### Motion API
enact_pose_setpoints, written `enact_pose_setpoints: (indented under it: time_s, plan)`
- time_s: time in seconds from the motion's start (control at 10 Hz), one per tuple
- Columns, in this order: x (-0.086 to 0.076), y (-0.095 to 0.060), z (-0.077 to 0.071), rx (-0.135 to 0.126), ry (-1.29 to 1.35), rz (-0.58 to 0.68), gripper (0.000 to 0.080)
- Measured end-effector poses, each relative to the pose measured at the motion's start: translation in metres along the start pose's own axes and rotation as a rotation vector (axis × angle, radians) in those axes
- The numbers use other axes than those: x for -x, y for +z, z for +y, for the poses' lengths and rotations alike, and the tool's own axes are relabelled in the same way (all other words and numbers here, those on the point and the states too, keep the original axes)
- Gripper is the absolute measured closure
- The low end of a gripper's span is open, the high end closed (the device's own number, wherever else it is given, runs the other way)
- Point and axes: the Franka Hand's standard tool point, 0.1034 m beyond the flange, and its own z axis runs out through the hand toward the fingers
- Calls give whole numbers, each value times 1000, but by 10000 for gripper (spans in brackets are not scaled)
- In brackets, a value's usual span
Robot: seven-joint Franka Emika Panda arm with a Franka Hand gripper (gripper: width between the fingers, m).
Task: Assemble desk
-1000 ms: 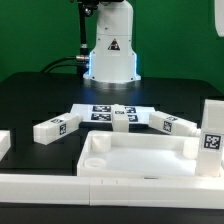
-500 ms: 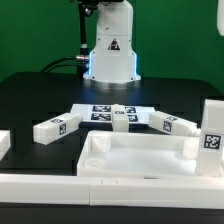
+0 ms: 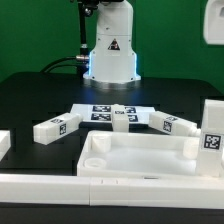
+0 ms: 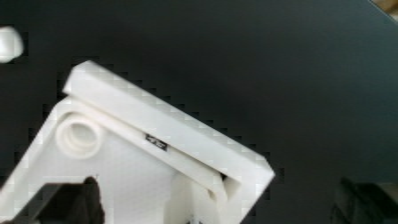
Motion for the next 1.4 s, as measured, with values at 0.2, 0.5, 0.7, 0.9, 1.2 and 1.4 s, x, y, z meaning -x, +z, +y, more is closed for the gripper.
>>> enact_pose_setpoints:
  time_s: [0.2,0.5,0.7,0.9,1.2,1.4]
  plan:
    - [1,3,6,8,-130,2,150]
    - [0,5,8,6,-184,5,150]
    - [-13,22,53,0,-401,35,150]
    - [-30,25,85,37,-662,34,150]
    - [-41,29,98,43,-859,53,150]
    - [-47,31,104,42,-967,57,150]
